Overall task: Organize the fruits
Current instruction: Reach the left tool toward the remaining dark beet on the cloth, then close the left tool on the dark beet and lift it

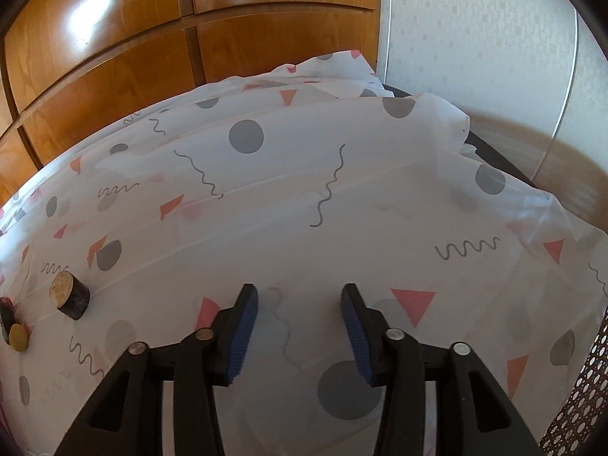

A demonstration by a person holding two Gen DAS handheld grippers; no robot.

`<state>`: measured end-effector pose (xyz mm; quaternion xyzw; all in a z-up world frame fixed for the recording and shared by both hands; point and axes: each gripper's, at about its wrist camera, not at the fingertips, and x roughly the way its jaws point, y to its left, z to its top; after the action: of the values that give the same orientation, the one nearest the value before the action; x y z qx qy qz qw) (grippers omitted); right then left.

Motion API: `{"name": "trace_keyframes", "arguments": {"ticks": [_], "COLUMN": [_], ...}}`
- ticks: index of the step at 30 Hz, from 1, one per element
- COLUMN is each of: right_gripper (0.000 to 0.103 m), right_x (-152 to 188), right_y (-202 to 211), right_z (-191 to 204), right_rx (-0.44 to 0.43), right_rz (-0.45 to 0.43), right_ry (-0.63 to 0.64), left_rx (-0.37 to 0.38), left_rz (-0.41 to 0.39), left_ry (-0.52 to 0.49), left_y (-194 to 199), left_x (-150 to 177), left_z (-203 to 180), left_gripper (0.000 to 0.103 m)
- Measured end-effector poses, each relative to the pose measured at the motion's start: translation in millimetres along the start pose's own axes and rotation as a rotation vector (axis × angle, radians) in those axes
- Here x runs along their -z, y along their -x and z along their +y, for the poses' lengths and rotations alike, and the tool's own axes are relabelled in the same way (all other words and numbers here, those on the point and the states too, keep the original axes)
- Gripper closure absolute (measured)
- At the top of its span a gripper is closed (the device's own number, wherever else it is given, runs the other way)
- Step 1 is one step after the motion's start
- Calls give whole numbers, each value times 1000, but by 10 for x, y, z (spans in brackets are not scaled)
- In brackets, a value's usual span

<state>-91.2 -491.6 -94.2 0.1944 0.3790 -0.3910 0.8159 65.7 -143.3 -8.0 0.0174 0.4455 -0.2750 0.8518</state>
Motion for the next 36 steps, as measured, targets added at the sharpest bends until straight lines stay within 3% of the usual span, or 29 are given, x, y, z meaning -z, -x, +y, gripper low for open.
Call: {"name": "trace_keyframes", "arguments": {"ticks": [9, 23, 25, 36], "right_gripper": [43, 35, 34, 32], "right_x": [13, 22, 23, 39], "right_y": [-12, -31, -37, -32], "right_z": [25, 54, 67, 74], "right_rx": [-14, -29, -29, -29], "right_rz": [-5, -8, -9, -11], "right_ry": [4, 11, 15, 18], "left_rx": [55, 50, 40, 73], "left_rz": [101, 187, 188, 145], "left_ry": [53, 154, 148, 109], "left_y": [-564, -1273, -1308, -1007], "left_x": [-177, -361, -351, -226], "left_z": [-199, -294, -279, -256], "left_gripper": [49, 46, 52, 53]}}
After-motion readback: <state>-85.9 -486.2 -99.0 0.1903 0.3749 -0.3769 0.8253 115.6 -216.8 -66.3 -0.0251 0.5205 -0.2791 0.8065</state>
